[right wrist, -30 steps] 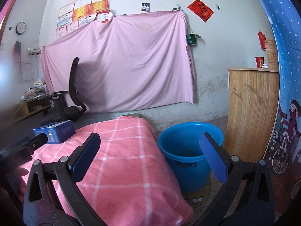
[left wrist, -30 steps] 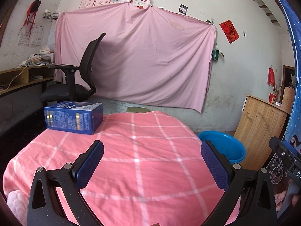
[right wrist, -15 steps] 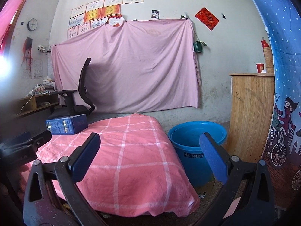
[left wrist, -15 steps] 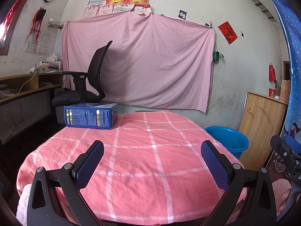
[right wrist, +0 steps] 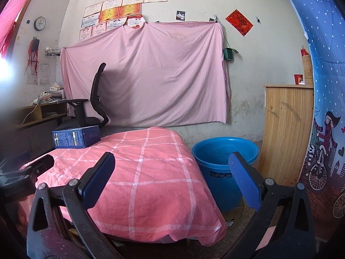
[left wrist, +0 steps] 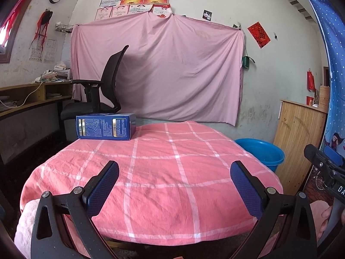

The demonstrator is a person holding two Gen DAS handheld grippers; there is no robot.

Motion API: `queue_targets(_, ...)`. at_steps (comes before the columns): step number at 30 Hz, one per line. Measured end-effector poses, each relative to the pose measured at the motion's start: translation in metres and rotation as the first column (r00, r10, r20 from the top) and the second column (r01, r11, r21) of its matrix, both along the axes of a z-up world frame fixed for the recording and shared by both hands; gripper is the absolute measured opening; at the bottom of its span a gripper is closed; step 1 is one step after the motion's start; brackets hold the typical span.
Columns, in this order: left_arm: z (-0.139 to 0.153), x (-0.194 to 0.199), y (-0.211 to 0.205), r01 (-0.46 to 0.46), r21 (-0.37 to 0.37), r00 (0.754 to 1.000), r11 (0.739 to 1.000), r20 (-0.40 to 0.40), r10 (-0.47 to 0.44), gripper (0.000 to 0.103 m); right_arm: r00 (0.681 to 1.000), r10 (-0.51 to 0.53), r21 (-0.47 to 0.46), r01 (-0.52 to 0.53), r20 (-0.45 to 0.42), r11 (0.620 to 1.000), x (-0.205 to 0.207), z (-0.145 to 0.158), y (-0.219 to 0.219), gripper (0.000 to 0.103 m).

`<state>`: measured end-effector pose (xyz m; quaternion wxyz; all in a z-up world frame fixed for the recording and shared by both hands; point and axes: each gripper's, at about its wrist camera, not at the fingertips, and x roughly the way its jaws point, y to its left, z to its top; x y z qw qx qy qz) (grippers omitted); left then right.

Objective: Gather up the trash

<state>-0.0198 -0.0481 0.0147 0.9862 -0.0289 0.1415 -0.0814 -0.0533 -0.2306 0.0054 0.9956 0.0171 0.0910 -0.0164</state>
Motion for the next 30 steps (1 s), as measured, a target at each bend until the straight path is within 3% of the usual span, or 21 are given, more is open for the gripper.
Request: queue_targets(30,-0.0052,-0.0015,0.0073,-0.029,-0.021,0.999,0.999,0.022,0.029,0.101,1.000,0.013,-0.019,-0.013,-0.022,1.000,0.0028,-0.0033,0.0033,0.103)
